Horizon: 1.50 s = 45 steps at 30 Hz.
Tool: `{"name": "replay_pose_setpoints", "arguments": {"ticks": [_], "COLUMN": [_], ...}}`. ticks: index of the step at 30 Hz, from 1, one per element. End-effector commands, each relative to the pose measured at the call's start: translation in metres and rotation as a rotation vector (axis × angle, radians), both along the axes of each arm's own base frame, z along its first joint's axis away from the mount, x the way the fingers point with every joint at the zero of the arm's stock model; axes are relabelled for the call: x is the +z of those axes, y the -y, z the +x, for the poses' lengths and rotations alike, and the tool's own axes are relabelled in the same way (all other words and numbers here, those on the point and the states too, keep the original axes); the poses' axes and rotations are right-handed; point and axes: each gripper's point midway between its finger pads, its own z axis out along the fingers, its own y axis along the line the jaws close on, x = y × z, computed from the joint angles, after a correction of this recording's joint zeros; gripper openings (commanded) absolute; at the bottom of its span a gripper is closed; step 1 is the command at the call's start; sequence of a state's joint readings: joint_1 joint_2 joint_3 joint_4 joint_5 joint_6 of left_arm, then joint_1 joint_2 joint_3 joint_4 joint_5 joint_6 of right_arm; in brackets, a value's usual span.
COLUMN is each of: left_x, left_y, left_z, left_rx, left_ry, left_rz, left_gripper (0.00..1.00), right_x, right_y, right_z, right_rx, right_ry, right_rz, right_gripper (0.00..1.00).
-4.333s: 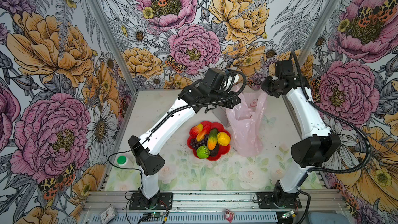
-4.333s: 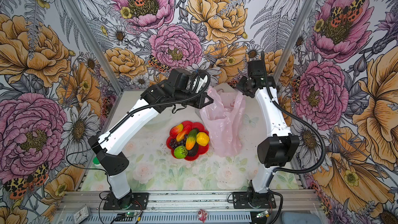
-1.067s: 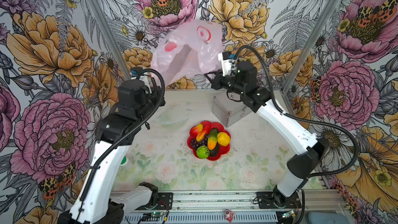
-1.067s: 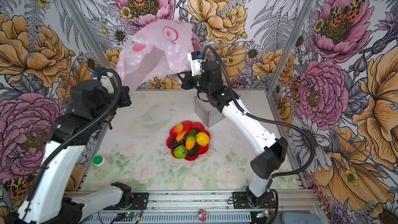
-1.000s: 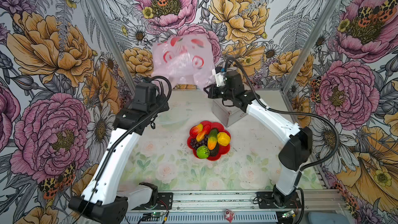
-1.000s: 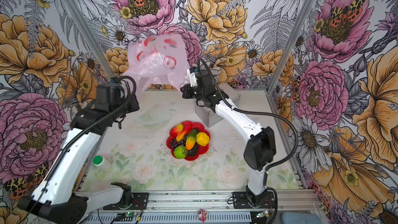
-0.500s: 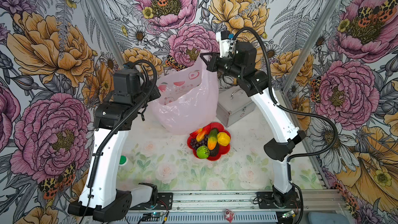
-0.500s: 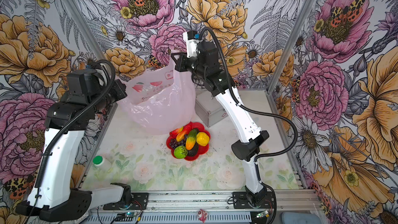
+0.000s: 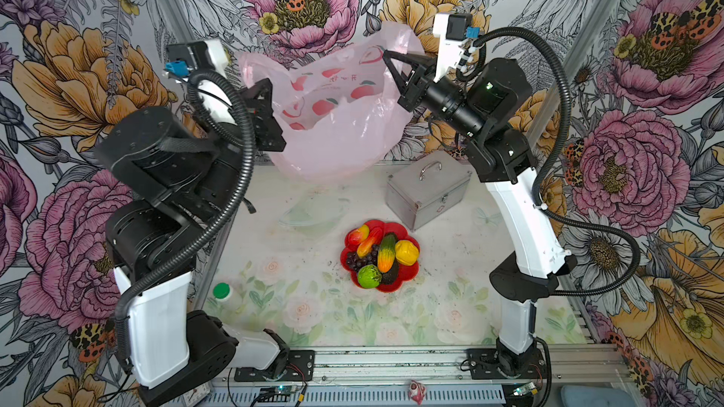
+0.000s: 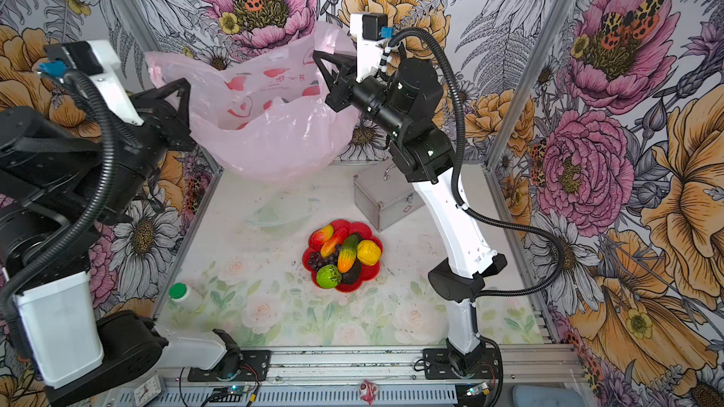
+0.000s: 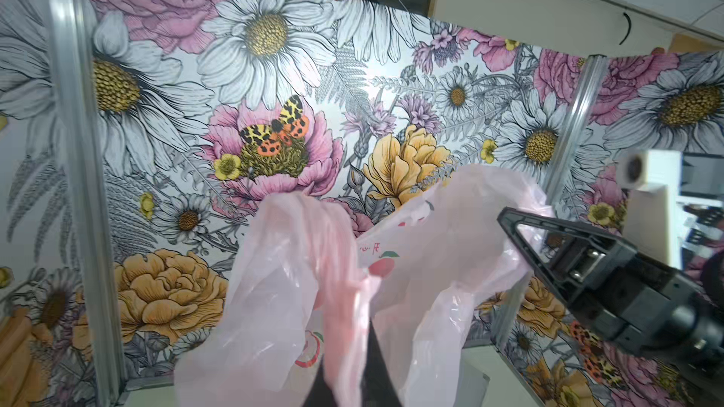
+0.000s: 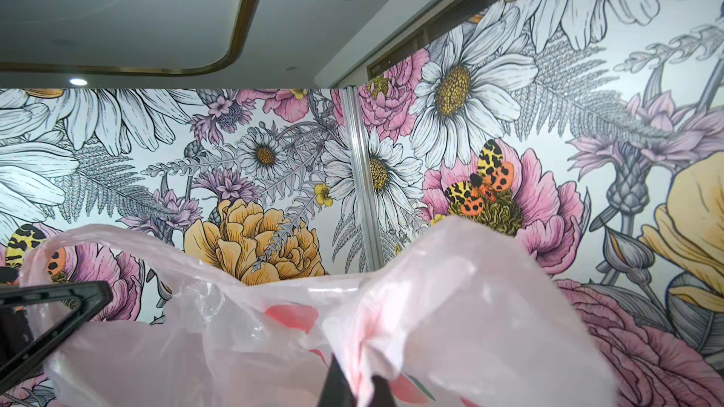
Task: Place the fruits into the plastic bag
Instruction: Open the plastic bag at the center of the table.
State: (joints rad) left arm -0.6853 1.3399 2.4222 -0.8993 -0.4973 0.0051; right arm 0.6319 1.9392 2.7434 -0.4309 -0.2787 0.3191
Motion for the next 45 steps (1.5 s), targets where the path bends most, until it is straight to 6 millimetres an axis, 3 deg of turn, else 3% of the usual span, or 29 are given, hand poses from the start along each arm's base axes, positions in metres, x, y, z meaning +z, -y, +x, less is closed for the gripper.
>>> {"name": "replay_pose_setpoints", "arguments": {"ticks": [1,5,8,12,13,15,17,19,22,24,28,31,34,35,36,37,38,40,41,42,43,44,45], "left_x": [-0.018,-0.068,-0.13,-0.216,-0.23,-0.241,-0.236,-0.217,-0.168,-0.13,-0.062,-0.033,-0.034,-0.043,-0.06,-0.082,-0.115,-0.214,-0.28,-0.336,-0.371,-0.394,-0.399], "left_y": [0.001,-0.011,-0.035,-0.061,-0.063,-0.067,-0.068,-0.069,-0.068,-0.065,-0.052,-0.032,-0.005,-0.001,0.002,0.001,-0.008,-0.022,-0.03,-0.038,-0.043,-0.047,-0.051], "left_z": [0.019,0.034,0.05,0.072,0.078,0.087,0.101,0.118,0.137,0.139,0.117,0.091,0.07,0.066,0.066,0.067,0.071,0.085,0.088,0.084,0.079,0.071,0.068], "left_rx": [0.088,0.135,0.139,0.106,0.093,0.098,0.101,0.093,0.059,0.026,-0.017,-0.038,-0.065,-0.052,-0.035,-0.015,0.038,0.101,0.106,0.11,0.112,0.127,0.144], "left_ry": [-0.039,-0.198,-0.412,-0.694,-0.743,-0.776,-0.763,-0.724,-0.607,-0.506,-0.297,-0.189,-0.166,-0.184,-0.219,-0.265,-0.338,-0.572,-0.755,-0.927,-1.033,-1.09,-1.081], "left_rz": [0.062,0.032,-0.134,-0.432,-0.473,-0.488,-0.483,-0.47,-0.442,-0.411,-0.303,-0.187,-0.054,-0.014,0.015,0.023,0.013,-0.02,-0.075,-0.161,-0.24,-0.291,-0.305], "left_gripper": [0.01,0.02,0.02,0.0,0.0,0.0,0.0,0.0,0.0,0.0,0.0,0.0,0.0,0.0,0.0,0.0,0.0,0.0,0.0,0.0,0.0,0.0,0.0], "right_x": [-0.023,-0.09,-0.133,-0.173,-0.18,-0.189,-0.189,-0.173,-0.124,-0.086,-0.027,0.004,-0.007,-0.025,-0.058,-0.098,-0.158,-0.293,-0.365,-0.412,-0.438,-0.451,-0.447], "right_y": [-0.004,-0.009,-0.008,-0.018,-0.022,-0.034,-0.046,-0.053,-0.044,-0.033,-0.012,0.002,-0.006,-0.013,-0.023,-0.032,-0.041,-0.043,-0.041,-0.04,-0.038,-0.04,-0.043], "right_z": [0.021,0.057,0.075,0.099,0.106,0.121,0.135,0.147,0.147,0.134,0.09,0.056,0.046,0.052,0.063,0.077,0.094,0.117,0.115,0.11,0.101,0.092,0.089], "right_rx": [-0.058,-0.116,-0.118,-0.104,-0.102,-0.084,-0.065,-0.065,-0.04,-0.009,0.004,0.028,0.082,0.094,0.102,0.105,0.096,0.029,0.018,0.024,0.035,0.051,0.051], "right_ry": [-0.044,-0.262,-0.413,-0.515,-0.525,-0.527,-0.495,-0.416,-0.273,-0.189,-0.022,0.064,0.042,-0.005,-0.088,-0.183,-0.319,-0.647,-0.841,-0.989,-1.097,-1.155,-1.137], "right_rz": [-0.04,-0.121,-0.155,-0.176,-0.177,-0.177,-0.162,-0.109,0.045,0.132,0.171,0.162,0.092,0.042,-0.018,-0.074,-0.139,-0.29,-0.39,-0.455,-0.498,-0.519,-0.528], "right_gripper": [0.0,0.0,0.0,0.0,0.0,0.0,0.0,0.0,0.0,0.0,0.0,0.0,0.0,0.0,0.0,0.0,0.0,0.0,0.0,0.0,0.0,0.0,0.0]}}
